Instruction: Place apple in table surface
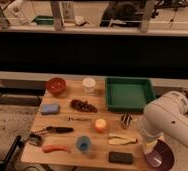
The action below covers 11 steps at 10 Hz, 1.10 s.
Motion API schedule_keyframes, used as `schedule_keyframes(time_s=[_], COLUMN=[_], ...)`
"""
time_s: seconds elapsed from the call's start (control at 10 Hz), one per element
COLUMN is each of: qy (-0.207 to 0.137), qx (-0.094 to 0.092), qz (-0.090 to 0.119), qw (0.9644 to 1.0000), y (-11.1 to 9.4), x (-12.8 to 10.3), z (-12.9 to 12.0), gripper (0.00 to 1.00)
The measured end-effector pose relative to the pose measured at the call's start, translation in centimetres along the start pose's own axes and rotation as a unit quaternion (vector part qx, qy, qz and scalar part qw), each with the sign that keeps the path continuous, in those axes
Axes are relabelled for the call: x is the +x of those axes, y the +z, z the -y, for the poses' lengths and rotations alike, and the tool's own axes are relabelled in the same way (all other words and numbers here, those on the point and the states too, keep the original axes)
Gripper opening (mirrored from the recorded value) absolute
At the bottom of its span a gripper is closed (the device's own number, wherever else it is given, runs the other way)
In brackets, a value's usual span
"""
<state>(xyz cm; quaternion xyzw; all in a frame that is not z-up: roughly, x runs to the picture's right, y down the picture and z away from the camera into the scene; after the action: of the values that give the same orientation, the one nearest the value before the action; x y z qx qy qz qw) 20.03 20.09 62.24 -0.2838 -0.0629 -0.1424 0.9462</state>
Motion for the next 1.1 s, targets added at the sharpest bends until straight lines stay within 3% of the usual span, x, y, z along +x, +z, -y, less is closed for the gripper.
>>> schedule_keyframes(time_s=[0.3,0.8,1.1], qy=[-0.025,-0.033,-0.059], qx=[0.03,0.073,0.089], qz=[0.023,0.049,0.059], qw=[0.999,0.9956,0.9925], y=[-0.3,1.1,2.5], x=[-4.3,-6.1,-9.8], z=[2.7,5.2,7.3], gripper=[0.8,0.8,0.8])
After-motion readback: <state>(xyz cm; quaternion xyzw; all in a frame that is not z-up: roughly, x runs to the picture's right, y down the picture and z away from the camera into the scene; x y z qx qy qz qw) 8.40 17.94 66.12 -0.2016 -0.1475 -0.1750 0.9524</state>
